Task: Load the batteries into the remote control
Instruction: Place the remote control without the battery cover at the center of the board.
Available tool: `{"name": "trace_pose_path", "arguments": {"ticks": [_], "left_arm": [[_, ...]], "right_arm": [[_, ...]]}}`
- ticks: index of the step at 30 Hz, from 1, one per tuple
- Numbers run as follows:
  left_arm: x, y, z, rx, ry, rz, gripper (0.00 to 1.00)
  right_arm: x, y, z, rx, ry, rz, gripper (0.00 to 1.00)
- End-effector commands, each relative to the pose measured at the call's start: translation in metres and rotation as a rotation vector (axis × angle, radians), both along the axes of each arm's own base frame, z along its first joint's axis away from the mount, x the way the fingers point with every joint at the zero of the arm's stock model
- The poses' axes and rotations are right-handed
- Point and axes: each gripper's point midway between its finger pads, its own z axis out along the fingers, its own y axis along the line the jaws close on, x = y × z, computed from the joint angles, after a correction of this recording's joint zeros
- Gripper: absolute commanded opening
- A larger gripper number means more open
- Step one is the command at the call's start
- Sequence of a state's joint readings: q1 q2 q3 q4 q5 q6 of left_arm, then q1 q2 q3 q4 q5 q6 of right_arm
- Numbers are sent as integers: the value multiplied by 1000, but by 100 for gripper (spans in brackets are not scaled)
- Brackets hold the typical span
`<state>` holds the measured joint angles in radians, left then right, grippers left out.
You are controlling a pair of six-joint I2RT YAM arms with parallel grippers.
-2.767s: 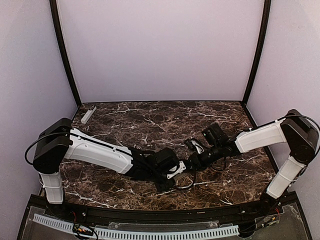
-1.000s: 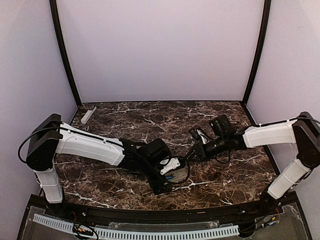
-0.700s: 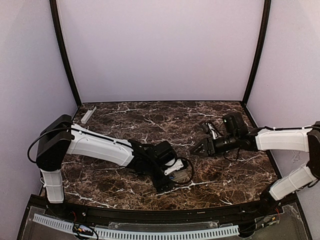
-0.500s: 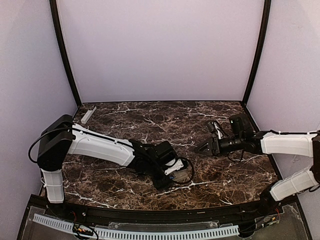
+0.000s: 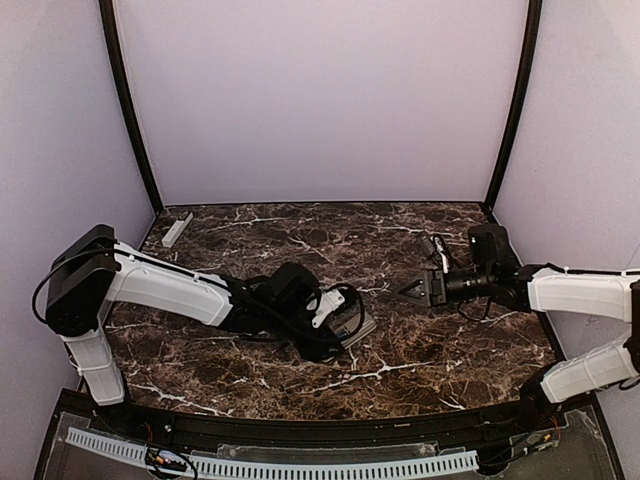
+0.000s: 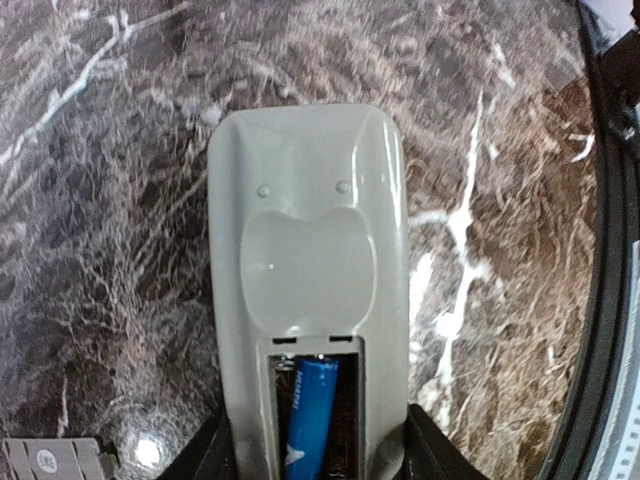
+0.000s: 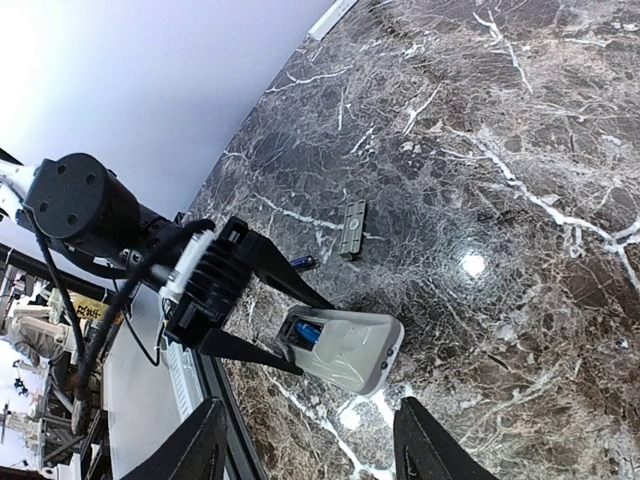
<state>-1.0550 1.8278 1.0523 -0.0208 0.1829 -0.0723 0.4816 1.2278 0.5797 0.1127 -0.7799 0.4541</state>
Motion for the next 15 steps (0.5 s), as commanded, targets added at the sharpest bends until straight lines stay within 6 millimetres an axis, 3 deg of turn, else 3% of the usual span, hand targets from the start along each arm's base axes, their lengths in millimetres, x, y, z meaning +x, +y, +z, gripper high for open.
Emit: {"name": "trace_pose_path", "arguments": {"ticks": [1,11,15], "left_arm": [[7,-31,66,-280,-93,-11,32],[21,-36,73,-266,-266,13,33],[18,-40,70,-245,-295,8,33]], "right_arm": [[5,10,8,56,31,33,54],[2,42,-10,10,173,57,53],[-2,52,-18,-13,201,70,44]]}}
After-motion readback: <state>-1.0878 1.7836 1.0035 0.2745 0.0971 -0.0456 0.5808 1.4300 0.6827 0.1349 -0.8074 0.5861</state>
